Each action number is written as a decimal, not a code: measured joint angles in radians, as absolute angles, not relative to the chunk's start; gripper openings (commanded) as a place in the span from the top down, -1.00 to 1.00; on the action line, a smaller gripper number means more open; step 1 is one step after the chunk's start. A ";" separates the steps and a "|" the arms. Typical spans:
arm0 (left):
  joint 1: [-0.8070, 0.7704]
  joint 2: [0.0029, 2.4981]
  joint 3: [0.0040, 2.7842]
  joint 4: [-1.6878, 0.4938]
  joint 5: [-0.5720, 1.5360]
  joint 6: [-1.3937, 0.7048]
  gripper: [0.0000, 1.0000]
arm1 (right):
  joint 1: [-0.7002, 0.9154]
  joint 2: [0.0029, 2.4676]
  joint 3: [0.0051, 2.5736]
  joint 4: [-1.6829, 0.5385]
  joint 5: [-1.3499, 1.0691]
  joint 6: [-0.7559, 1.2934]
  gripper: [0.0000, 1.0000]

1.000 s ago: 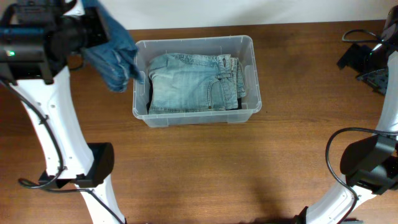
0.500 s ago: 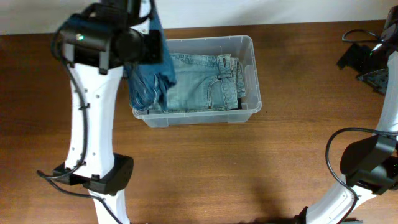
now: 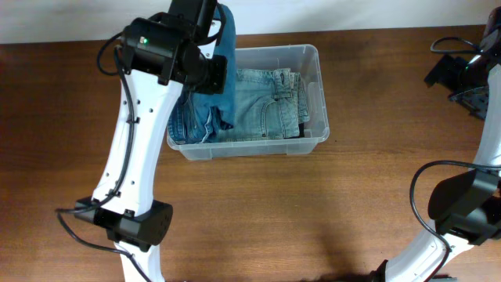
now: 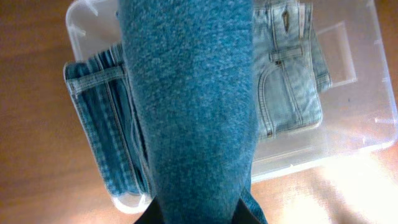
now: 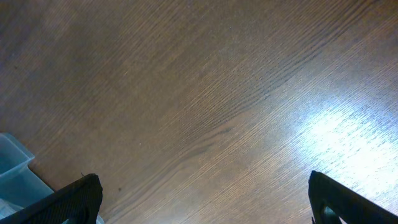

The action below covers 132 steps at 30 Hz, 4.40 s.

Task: Pack container
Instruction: 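Lift the dark-blue jeans and carry them over the container, then lower the dark-blue jeans into the container and press them down, then press the dark-blue jeans down toward the container's right side with the left gripper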

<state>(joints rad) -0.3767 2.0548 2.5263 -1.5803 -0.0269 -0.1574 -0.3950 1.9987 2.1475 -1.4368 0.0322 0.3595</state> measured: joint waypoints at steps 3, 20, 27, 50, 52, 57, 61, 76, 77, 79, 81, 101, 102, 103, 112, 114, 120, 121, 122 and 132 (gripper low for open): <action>-0.377 2.051 2.461 -1.515 -0.026 -0.162 0.98 | -0.395 1.999 2.148 -1.436 0.032 0.360 -0.98; -0.460 2.071 2.273 -1.173 0.077 -0.173 -0.14 | -0.395 1.999 2.147 -1.437 0.032 0.359 -0.96; -0.528 2.162 2.274 -1.134 0.080 -0.176 -0.15 | -0.395 1.999 2.147 -1.436 0.033 0.359 -0.97; -0.634 2.423 2.292 -0.951 0.120 -0.176 -0.11 | -0.395 1.999 2.147 -1.437 0.032 0.359 -0.97; -0.633 2.424 2.297 -0.955 0.119 -0.176 -0.11 | -0.395 1.999 2.147 -1.436 0.032 0.359 -0.97; -0.630 2.435 2.333 -0.977 0.116 -0.176 -0.11 | -0.395 1.999 2.147 -1.437 0.032 0.359 -0.96; -0.625 2.454 2.401 -0.984 0.079 -0.176 -0.10 | -0.395 1.999 2.147 -1.436 0.032 0.359 -0.97; -0.594 2.526 2.467 -0.821 -0.035 -0.154 -0.04 | -0.395 1.999 2.147 -1.437 0.032 0.359 -0.97; -0.595 2.536 2.470 -0.822 -0.035 -0.154 -0.03 | -0.395 1.999 2.147 -1.436 0.032 0.359 -0.97; -0.595 2.550 2.480 -0.823 -0.035 -0.154 -0.03 | -0.395 1.999 2.147 -1.436 0.032 0.359 -0.96; -0.595 2.561 2.491 -0.829 -0.035 -0.153 -0.02 | -0.395 1.999 2.147 -1.436 0.032 0.359 -0.97; -0.595 2.575 2.525 -0.968 -0.065 -0.149 0.21 | -0.395 1.999 2.147 -1.436 0.032 0.360 -0.97; -0.595 2.575 2.525 -0.969 -0.065 -0.149 0.21 | -0.395 1.999 2.147 -1.436 0.032 0.359 -0.97; -0.595 2.575 2.525 -0.969 -0.065 -0.149 0.20 | -0.395 1.999 2.147 -1.436 0.032 0.359 -0.97; -0.594 2.574 2.634 -1.168 -0.064 -0.112 0.21 | -0.395 1.999 2.147 -1.437 0.033 0.359 -0.97; -0.590 2.560 2.664 -1.264 -0.041 -0.108 0.20 | -0.395 1.999 2.147 -1.436 0.032 0.360 -0.97; -0.586 2.523 2.673 -1.485 0.067 -0.104 0.20 | -0.395 1.999 2.147 -1.437 0.032 0.359 -0.97; -0.586 2.523 2.673 -1.504 0.087 -0.104 0.20 | -0.395 1.999 2.147 -1.436 0.032 0.359 -0.97; -0.586 2.523 2.673 -1.515 0.101 -0.104 0.20 | -0.395 1.999 2.147 -1.437 0.032 0.360 -0.97; -0.600 2.523 2.673 -1.531 0.194 -0.104 0.21 | -0.395 1.999 2.147 -1.436 0.032 0.359 -0.97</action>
<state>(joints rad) -0.5999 2.5225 2.6728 -1.5311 0.1944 -0.1040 -0.3950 1.9987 2.1471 -1.4364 0.0322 0.3592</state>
